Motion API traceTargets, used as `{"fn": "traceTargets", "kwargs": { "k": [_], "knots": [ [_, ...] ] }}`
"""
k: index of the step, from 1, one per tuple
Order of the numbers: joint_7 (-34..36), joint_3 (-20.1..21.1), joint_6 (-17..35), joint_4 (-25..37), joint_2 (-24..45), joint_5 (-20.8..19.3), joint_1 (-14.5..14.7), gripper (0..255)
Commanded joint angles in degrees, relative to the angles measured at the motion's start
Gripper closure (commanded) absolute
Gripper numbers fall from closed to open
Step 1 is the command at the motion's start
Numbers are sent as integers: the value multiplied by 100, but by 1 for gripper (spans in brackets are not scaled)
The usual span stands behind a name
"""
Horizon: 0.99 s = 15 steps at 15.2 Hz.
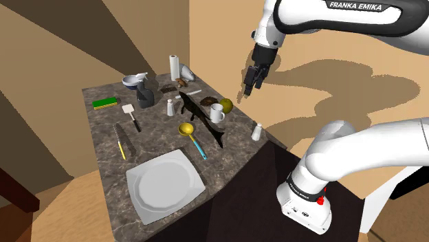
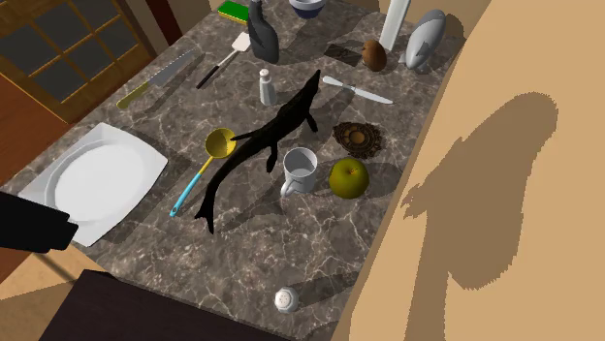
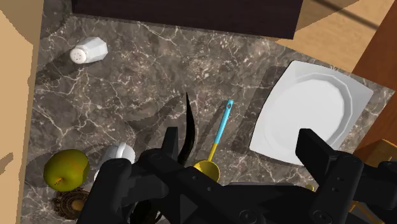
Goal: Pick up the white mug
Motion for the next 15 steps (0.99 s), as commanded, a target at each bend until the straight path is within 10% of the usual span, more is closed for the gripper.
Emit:
{"fn": "traceTargets", "kwargs": {
  "k": [1, 15],
  "knots": [
    [0, 0, 0, 0, 0, 0, 0, 0],
    [-427, -476, 2070, 496, 2787, -262, -280, 0]
  ]
}}
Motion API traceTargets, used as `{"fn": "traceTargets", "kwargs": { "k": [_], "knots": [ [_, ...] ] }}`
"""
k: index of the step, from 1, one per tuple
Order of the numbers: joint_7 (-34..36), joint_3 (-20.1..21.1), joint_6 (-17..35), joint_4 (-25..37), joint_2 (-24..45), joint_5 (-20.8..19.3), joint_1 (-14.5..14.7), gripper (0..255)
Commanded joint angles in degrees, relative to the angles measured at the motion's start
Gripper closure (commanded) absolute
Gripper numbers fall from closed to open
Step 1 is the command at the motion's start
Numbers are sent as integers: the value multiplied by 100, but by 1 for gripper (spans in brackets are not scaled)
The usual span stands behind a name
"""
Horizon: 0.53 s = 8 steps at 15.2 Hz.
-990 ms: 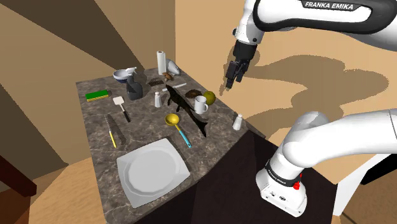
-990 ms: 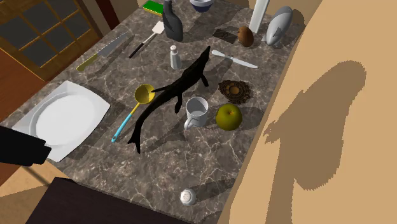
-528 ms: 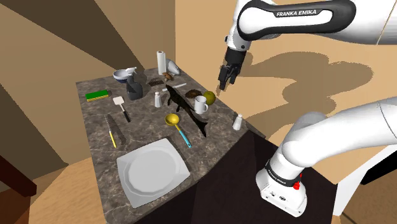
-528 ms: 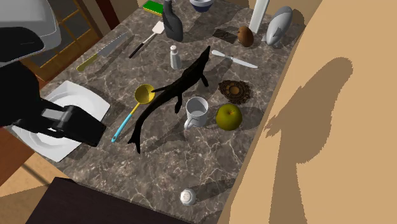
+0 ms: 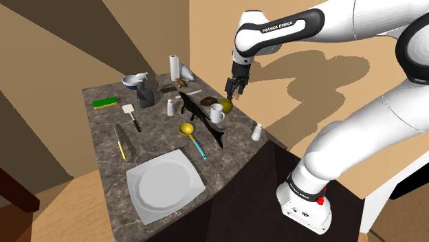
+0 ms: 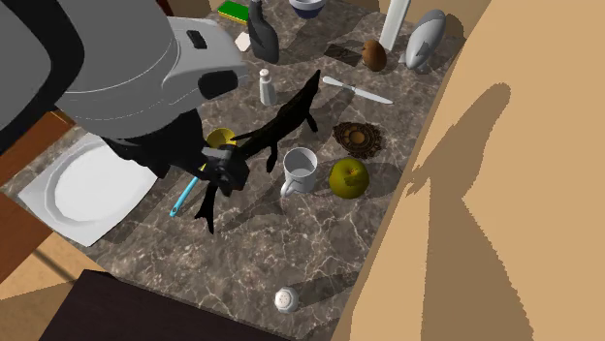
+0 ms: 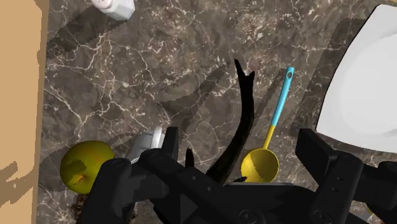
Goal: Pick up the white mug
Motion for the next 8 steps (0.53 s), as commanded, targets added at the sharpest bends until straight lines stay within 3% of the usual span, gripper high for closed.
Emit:
{"fn": "traceTargets", "kwargs": {
  "k": [1, 8],
  "knots": [
    [-54, -62, 253, 176, 456, -1, -27, 0],
    [-276, -266, 875, 992, 2002, 91, -149, 0]
  ]
}}
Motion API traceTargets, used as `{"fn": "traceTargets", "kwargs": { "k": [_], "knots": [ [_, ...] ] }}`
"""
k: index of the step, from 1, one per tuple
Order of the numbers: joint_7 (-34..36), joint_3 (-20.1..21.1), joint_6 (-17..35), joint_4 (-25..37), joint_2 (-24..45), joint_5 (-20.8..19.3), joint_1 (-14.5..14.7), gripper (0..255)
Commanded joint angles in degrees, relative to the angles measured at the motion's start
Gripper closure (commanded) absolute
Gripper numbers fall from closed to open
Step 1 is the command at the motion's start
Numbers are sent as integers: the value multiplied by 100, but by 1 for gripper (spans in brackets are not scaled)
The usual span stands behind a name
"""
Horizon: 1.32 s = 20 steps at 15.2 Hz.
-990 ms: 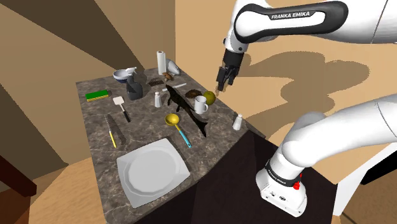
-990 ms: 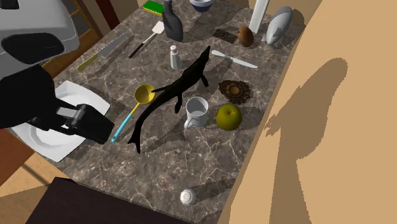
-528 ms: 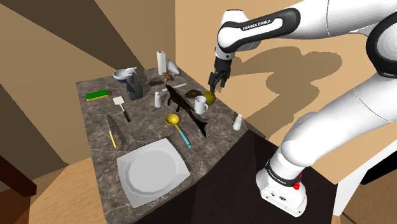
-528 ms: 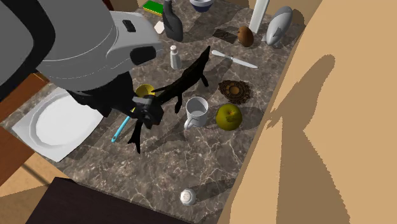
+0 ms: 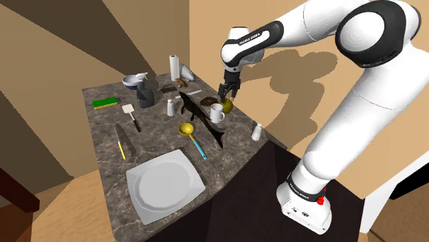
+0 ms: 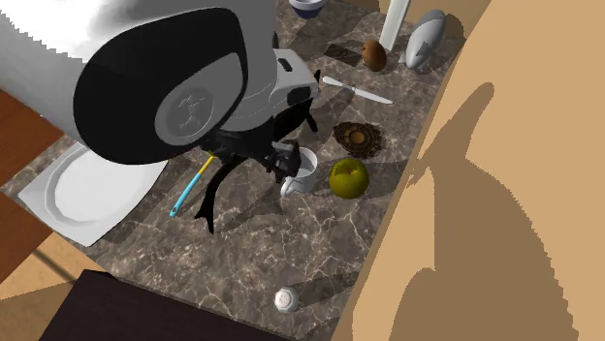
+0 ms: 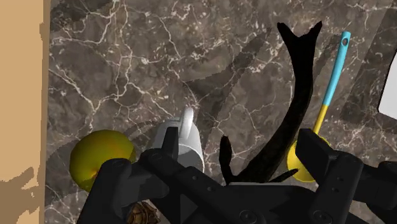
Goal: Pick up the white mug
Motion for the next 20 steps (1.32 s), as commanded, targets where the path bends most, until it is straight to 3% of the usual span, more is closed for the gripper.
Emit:
{"fn": "traceTargets", "kwargs": {
  "k": [1, 12, 20],
  "knots": [
    [-86, -60, 111, 333, 476, 44, -50, 0],
    [-359, -174, 371, 2288, 2860, 341, -411, 0],
    [-417, -122, 808, 2214, 3228, 430, -447, 0]
  ]
}}
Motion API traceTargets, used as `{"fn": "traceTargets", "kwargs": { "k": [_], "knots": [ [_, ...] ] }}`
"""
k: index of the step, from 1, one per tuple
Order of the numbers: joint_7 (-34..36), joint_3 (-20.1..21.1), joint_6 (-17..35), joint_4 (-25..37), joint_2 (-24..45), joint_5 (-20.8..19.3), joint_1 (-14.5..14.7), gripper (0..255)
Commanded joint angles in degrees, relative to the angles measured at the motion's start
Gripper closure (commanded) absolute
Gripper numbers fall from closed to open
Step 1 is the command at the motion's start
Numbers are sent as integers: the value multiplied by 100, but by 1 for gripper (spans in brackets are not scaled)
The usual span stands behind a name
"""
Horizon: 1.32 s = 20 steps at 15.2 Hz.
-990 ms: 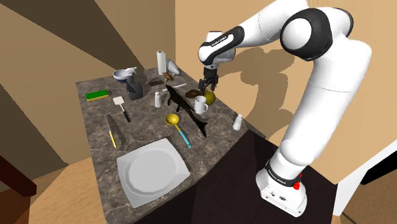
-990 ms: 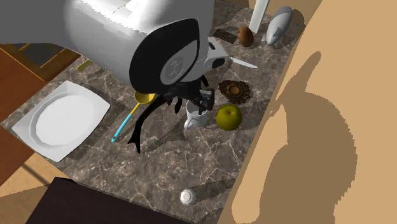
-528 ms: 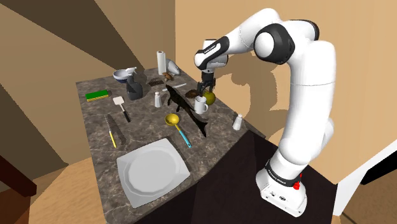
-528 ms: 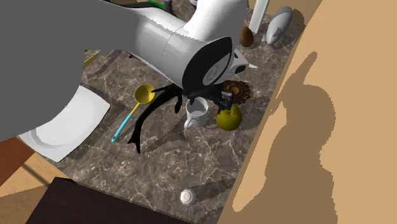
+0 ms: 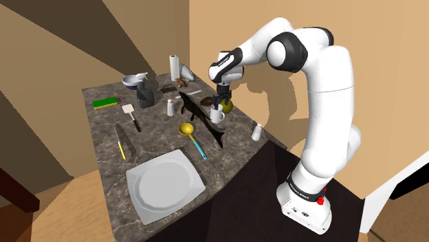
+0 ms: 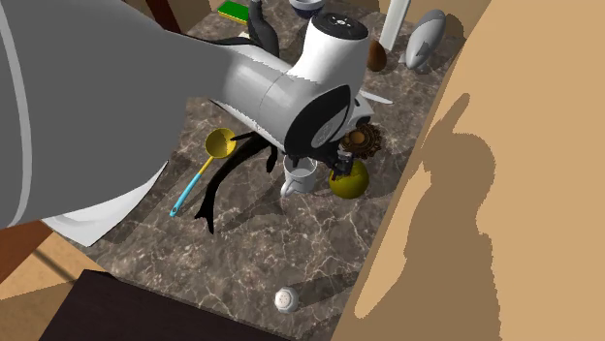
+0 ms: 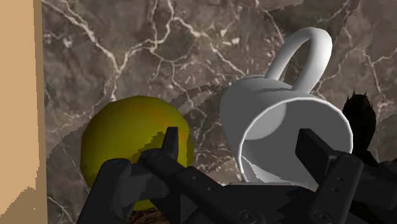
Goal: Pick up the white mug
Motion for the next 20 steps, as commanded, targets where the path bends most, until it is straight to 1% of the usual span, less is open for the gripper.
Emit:
{"fn": "traceTargets", "kwargs": {
  "k": [1, 2, 10, 20],
  "knots": [
    [-5, 6, 39, 6, 43, 10, -5, 0],
    [-2, 7, 36, 15, 48, 10, -3, 255],
    [-13, 6, 68, -22, 45, 13, -8, 255],
    [63, -55, -482, 101, -391, -96, 37, 255]
  ]
}}
